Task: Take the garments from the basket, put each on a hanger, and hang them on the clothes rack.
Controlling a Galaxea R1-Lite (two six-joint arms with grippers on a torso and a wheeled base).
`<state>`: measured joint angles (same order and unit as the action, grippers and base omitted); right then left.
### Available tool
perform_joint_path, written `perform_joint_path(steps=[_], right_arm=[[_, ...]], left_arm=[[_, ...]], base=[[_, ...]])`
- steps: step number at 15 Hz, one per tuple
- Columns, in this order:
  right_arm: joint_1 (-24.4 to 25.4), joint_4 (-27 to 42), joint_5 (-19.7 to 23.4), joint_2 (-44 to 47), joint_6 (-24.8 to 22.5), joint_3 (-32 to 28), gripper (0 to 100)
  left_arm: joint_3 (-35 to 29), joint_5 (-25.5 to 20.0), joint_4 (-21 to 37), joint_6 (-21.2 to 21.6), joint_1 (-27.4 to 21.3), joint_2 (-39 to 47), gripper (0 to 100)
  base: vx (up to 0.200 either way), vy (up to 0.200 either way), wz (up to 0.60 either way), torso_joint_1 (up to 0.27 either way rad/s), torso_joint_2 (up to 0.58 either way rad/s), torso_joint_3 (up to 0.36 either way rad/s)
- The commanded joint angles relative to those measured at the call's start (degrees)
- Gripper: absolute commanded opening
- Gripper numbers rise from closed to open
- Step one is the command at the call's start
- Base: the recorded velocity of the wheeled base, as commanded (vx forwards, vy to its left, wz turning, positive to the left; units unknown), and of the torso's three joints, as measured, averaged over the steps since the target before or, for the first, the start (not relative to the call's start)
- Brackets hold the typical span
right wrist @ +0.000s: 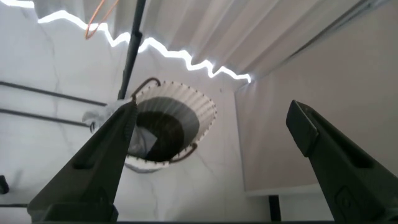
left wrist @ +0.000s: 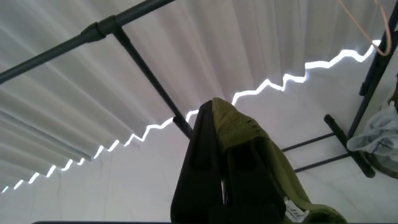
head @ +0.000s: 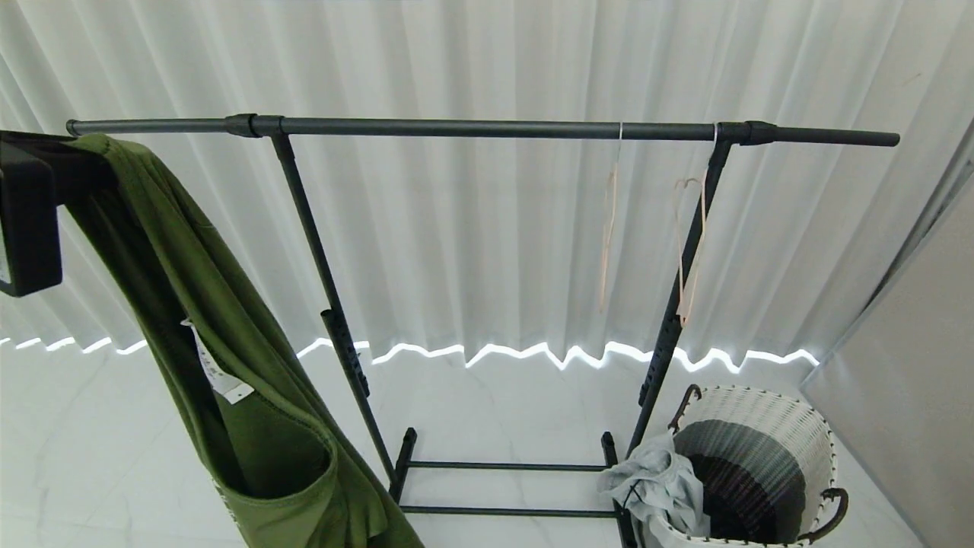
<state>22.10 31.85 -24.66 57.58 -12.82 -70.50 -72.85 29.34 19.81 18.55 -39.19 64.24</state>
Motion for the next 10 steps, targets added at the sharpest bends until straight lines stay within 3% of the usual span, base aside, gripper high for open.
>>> perform_joint_path(steps=[1, 10], right_arm=[[0.05, -0.04, 0.05, -0.01, -0.01, 0.27, 100], [-0.04, -3.03, 0.14, -0.01, -0.01, 3.17, 100]], left_arm=[[-0.01, 0.01, -0.03, -0.01, -0.01, 0.09, 0], [1.13, 0.01, -0.03, -0.01, -0.01, -0.88, 0]], base=[[0.200, 0.000, 0.00, 0.017, -0.01, -0.002], [0.200, 0.000, 0.00, 0.001, 0.00, 0.001]])
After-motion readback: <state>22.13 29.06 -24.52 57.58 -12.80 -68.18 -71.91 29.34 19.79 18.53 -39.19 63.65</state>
